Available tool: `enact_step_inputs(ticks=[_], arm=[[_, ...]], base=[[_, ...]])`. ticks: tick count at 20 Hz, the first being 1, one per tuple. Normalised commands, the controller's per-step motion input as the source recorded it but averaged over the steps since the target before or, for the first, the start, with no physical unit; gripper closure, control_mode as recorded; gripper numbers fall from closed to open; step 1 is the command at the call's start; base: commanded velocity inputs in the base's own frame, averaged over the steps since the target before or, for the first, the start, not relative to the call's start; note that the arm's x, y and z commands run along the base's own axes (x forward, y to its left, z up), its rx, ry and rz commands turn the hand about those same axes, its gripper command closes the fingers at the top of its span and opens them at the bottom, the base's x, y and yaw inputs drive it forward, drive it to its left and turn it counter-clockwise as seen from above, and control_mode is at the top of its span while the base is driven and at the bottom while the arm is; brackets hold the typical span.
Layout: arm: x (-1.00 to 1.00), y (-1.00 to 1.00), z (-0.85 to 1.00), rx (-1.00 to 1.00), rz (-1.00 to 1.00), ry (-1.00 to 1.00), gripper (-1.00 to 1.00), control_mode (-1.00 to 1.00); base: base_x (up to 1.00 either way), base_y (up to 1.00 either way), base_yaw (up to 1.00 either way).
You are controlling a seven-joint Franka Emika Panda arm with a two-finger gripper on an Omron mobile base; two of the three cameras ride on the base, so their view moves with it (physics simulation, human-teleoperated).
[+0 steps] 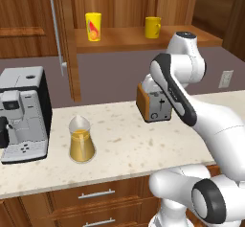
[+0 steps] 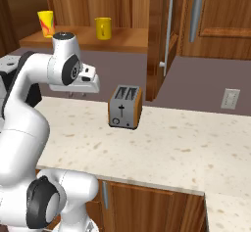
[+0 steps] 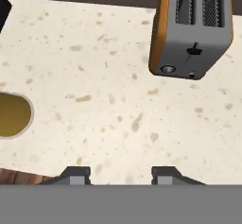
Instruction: There is a tray on the dining counter. Grab the cup, mug, and pitcher and place them on the tray. The pitcher may be placed next to the tray if it cannot fit the tray.
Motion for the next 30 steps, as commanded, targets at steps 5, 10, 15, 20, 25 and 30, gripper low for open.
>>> enact_step_inputs(ticks=[5, 10, 15, 20, 25, 30], arm=[[-0.22, 0.0, 0.0, 0.0, -0.05, 0.0, -1.0, -1.0], [-0.55, 0.0, 0.12, 0.09, -0.17, -0.02, -1.0, -1.0], [-0.6, 0.0, 0.32, 0.21, -0.16, -0.08, -1.0, -1.0], [-0.26, 0.24, 0.3, 0.2, -0.26, -0.09, -1.0, -1.0], [0.0, 0.1, 0.62, 0.21, -0.36, -0.05, -1.0, -1.0], [0.36, 0.12, 0.66, 0.19, -0.28, -0.02, -1.0, -1.0]], base=[[0.0, 0.0, 0.0], [0.0, 0.0, 0.0], [0.0, 0.0, 0.0], [0.0, 0.0, 0.0], [0.0, 0.0, 0.0], [0.0, 0.0, 0.0]])
